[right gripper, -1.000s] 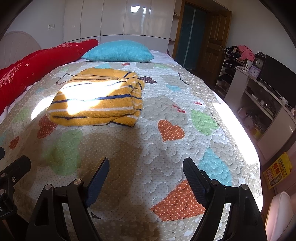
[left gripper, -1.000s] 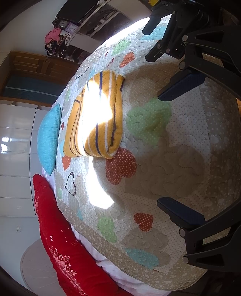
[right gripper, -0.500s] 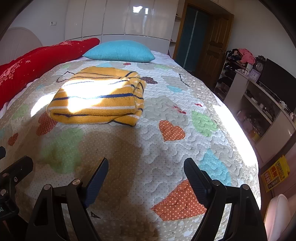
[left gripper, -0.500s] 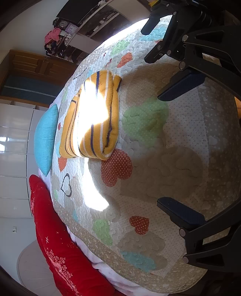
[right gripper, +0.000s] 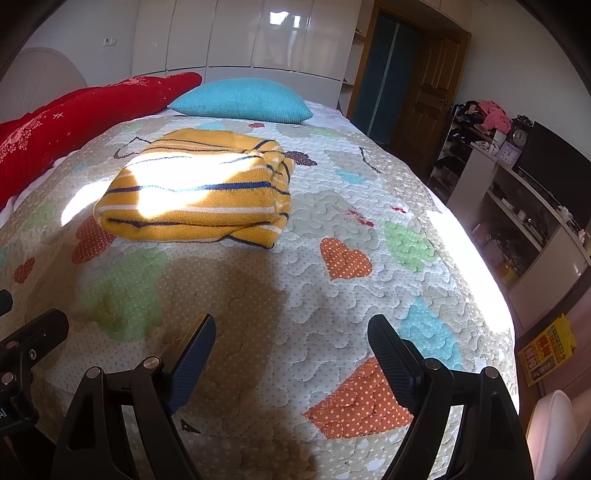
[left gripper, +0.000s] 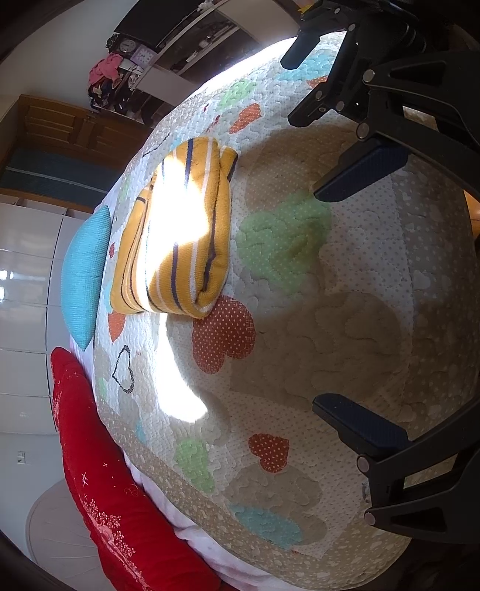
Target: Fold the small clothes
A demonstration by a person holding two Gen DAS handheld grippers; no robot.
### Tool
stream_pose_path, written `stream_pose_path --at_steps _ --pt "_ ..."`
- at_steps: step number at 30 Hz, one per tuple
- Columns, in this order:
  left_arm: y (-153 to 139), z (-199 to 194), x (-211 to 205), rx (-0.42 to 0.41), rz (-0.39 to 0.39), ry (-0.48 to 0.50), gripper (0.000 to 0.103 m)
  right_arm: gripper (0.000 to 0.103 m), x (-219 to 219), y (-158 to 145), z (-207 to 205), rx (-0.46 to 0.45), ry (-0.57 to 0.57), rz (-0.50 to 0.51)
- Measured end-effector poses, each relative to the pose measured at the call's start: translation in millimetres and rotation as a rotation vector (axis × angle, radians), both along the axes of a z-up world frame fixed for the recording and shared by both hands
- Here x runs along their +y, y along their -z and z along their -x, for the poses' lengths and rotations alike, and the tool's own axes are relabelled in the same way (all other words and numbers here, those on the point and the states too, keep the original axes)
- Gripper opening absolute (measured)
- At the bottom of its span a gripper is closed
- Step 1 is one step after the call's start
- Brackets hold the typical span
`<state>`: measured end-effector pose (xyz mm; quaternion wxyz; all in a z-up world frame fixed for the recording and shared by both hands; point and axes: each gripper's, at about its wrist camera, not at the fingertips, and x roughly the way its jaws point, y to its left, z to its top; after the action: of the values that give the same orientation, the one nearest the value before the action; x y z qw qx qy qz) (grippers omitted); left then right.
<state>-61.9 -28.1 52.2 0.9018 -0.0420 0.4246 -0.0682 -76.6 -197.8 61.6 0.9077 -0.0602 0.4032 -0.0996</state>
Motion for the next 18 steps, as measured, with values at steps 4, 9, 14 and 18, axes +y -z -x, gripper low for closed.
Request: stream_pose_path --at_steps 4,9,14,18 --pt "1.8 -1.0 0.7 0.008 0.003 -0.003 0.103 0.088 1.2 1.0 -0.2 0.002 -0.002 0.003" --pt "4.7 -2.5 1.9 0.026 0.009 -0.006 0.103 0.088 2.0 2.2 -0.1 0.005 -0.005 0.004" --pt "6.5 -3.4 3.3 0.039 0.021 -0.01 0.103 0.088 2.5 2.8 -0.4 0.006 -0.007 0.006" --pt "7.0 -3.6 3.5 0.04 0.018 -0.013 0.103 0.089 2.7 3.5 -0.5 0.008 -0.007 0.007"
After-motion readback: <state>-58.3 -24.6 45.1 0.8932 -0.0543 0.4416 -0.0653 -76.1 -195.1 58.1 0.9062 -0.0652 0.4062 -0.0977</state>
